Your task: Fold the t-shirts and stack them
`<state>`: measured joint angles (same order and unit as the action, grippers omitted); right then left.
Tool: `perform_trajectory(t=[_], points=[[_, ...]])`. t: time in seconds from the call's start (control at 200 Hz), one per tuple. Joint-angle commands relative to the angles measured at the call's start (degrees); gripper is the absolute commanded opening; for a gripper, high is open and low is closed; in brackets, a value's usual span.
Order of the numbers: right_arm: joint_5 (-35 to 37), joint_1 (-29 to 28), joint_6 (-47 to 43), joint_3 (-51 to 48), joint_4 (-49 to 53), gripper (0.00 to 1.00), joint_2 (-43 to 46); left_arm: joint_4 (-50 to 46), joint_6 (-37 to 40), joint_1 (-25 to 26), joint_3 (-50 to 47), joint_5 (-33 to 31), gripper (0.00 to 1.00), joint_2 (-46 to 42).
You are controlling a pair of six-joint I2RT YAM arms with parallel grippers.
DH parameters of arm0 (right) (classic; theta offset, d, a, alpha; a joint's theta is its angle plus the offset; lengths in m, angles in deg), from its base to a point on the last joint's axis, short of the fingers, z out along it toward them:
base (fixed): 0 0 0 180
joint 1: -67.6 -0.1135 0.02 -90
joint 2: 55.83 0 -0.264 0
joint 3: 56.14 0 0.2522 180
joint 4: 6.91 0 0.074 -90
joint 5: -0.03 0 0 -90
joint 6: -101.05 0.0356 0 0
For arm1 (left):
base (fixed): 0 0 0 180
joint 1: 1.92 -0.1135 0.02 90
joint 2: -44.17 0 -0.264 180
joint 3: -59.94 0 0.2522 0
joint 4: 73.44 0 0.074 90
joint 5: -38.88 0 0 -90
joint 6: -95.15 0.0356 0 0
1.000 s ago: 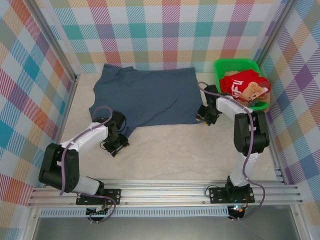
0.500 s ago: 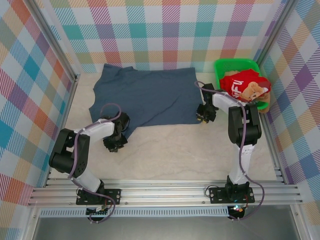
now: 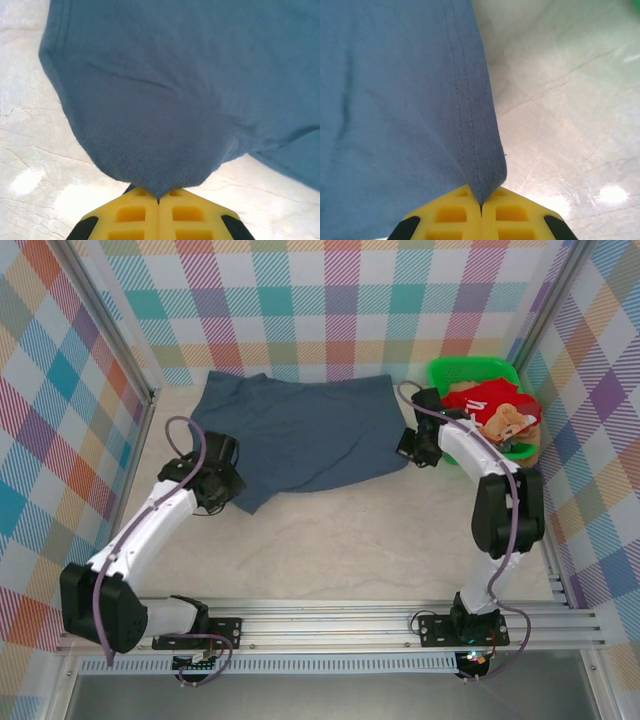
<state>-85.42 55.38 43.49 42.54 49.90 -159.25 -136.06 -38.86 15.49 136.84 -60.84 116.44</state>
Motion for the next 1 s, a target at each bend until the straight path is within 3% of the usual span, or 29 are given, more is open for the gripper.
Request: perform_trajectory(t=[0.0,0.27,0.48,0.695,0.83,0.995], points=[[2.2,0.0,-1.4,1.5,3.7,0.00,3.5,-7.8,-3.0,-1.3,1.0,2.8,0.00,-2.3],[1.5,0.1,-2.0,-3.2,4.5,0.00,3.7,-8.7,-4.6,-4.8,-10.1,11.6,0.00,-0.8],[1.8,0.3,-3.4,-2.1,2.9,0.00,-3.7,-1.8,-0.5,-11.8,-15.2,7.2,0.00,6.2],[0.1,0.2,-4.0,5.4,3.3,0.00,-10.1,-1.6,3.2,-15.6,-6.2,0.2,0.00,14.3],[-4.5,-0.7,-4.7,7.7,3.9,0.00,-10.7,-8.8,-1.5,-15.5,-2.6,-8.2,0.00,7.0],[-7.8,-4.7,-4.7,6.5,6.4,0.00,-9.8,-19.8,-15.1,-15.4,-6.2,-15.8,0.00,-9.6]])
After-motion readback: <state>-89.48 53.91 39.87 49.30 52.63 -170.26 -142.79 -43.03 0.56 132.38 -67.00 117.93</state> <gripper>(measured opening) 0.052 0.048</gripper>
